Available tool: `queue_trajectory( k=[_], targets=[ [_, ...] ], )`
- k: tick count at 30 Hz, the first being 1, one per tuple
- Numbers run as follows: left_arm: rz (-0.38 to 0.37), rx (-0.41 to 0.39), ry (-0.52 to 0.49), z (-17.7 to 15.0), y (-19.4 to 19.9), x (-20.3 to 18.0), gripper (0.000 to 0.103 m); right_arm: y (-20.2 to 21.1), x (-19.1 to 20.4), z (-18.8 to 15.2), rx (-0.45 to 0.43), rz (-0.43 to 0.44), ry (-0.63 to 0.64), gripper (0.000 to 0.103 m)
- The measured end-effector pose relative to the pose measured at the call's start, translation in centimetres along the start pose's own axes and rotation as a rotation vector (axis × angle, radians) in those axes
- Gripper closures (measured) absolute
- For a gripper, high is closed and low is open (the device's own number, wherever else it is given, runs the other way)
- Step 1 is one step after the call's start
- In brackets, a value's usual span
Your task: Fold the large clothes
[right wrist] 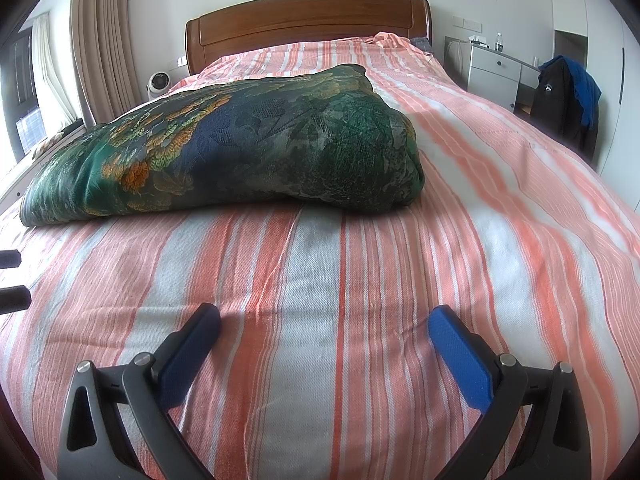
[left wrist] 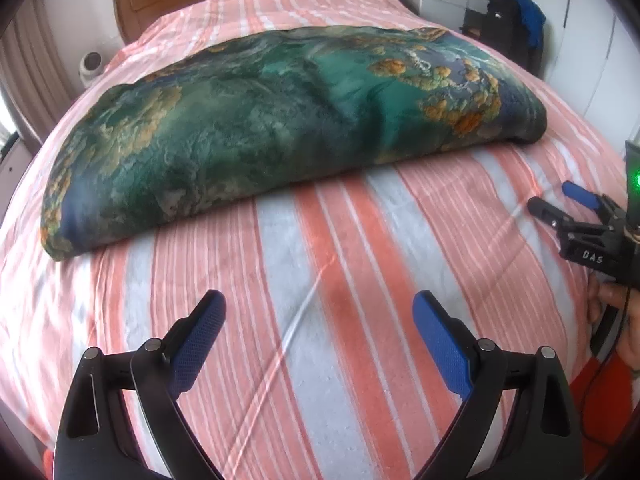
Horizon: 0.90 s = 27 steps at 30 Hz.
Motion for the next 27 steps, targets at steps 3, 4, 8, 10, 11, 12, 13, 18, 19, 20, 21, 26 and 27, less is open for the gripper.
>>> queue_trajectory(
  k=[3, 4, 8, 10, 11, 12, 13, 18, 19, 20, 21, 26, 27],
  targets=[
    [0.002, 0.005, 0.004, -0.1, -0.2, 0.1, 0.008, 0.0, 0.0, 0.0, 0.000, 0.000, 0.000, 0.000],
    [0.001, 0.006, 0.005, -0.1, -0.2, 0.2, 0.008, 0.0, 0.0, 0.0, 0.000, 0.000, 0.000, 0.000],
    [0.000, 0.007, 0.012, 0.0, -0.2, 0.3, 0.008, 0.0, 0.0, 0.0, 0.000, 0.000, 0.001, 0.000],
    [0.000, 0.006, 0.015, -0.2, -0.2, 0.2, 0.008, 0.0, 0.0, 0.0, -0.001, 0.000, 0.001, 0.000],
    [0.001, 0.007, 0.017, -0.2, -0.2, 0.3, 0.008, 0.0, 0.0, 0.0, -0.001, 0.000, 0.001, 0.000],
    [0.002, 0.007, 0.019, -0.3, -0.2, 0.3, 0.008, 0.0, 0.0, 0.0, -0.001, 0.000, 0.001, 0.000],
    [0.004, 0.006, 0.020, -0.4, -0.2, 0.5, 0.008, 0.0, 0.0, -0.1, -0.001, 0.000, 0.002, 0.000],
    [0.007, 0.002, 0.048, -0.5, 0.2, 1.3, 0.008, 0.6, -0.1, 0.1, -0.001, -0.009, -0.001, 0.001],
    [0.003, -0.010, 0.057, -0.5, 0.5, 1.7, 0.008, 1.5, -0.2, 0.1, -0.030, -0.020, -0.011, 0.001],
    [0.002, -0.021, 0.065, -0.6, 0.7, 2.1, 0.008, 2.3, -0.3, 0.3, -0.061, -0.011, -0.025, 0.001],
    [0.004, -0.028, 0.072, -0.7, 0.8, 2.5, 0.008, 3.3, -0.6, 0.6, -0.097, 0.020, -0.053, 0.001],
    [0.012, -0.016, 0.099, -0.9, 0.6, 4.2, 0.008, 3.1, -3.4, 4.0, -0.128, 0.403, -0.380, 0.001],
    [0.014, -0.019, 0.104, -0.8, 0.7, 4.5, 0.008, 1.8, -4.0, 4.6, -0.100, 0.451, -0.454, 0.001]
  ],
)
Point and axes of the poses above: each gripper's, at about its wrist camera, not at the fingertips, and y roughly against the way its jaws point, x to its left, z to its top, the point moved 3 cm from there along -y, roughly the way its jaws point, and after that the axes turned 9 degrees about x, right-handed, at the moved point
